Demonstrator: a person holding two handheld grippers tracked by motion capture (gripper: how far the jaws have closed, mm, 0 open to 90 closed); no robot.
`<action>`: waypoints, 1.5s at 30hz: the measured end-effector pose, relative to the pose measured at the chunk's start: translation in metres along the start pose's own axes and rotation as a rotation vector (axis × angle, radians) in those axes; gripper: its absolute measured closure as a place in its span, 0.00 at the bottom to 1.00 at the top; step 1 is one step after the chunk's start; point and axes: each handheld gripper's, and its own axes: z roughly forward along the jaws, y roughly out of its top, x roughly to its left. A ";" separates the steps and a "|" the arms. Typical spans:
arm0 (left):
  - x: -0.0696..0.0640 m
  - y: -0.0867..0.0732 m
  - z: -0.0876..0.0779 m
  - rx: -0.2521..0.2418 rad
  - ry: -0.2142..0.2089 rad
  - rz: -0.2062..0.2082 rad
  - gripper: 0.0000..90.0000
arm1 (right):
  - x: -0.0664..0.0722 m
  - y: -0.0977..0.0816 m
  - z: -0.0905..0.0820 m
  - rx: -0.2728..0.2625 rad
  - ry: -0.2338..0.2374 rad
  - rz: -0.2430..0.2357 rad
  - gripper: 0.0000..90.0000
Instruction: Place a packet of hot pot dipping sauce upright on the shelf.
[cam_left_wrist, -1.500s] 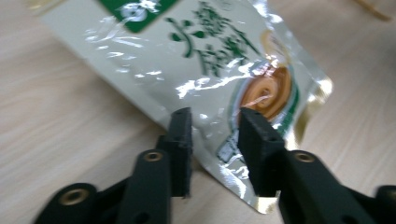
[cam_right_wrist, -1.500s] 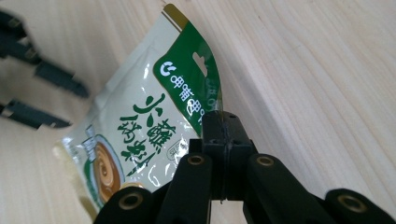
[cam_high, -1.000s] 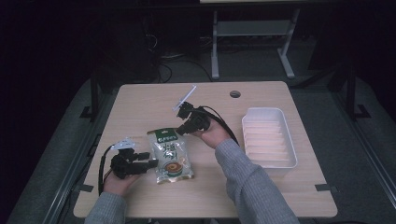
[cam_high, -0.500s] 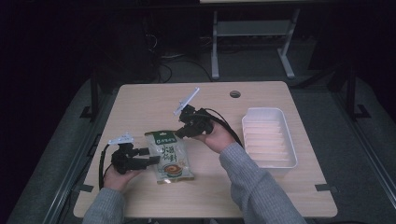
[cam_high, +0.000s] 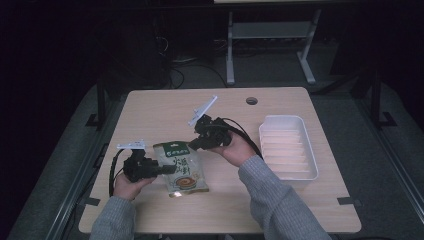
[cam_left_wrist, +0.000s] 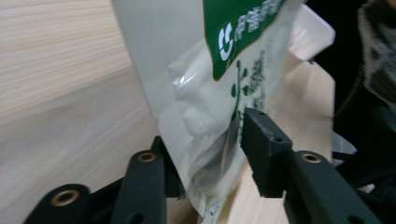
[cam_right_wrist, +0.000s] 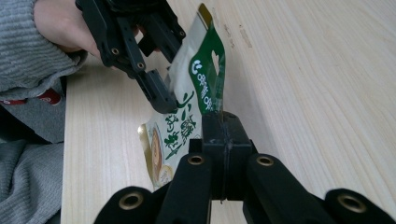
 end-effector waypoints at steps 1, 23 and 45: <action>0.000 0.000 -0.001 0.001 -0.007 0.006 0.70 | 0.000 0.000 0.000 0.000 0.000 0.000 1.00; -0.032 0.017 -0.001 0.135 0.013 0.176 0.98 | 0.002 -0.007 -0.009 0.006 -0.032 0.009 1.00; -0.051 0.027 -0.019 0.126 0.076 0.234 1.00 | 0.003 -0.035 -0.026 -0.019 -0.056 0.087 0.81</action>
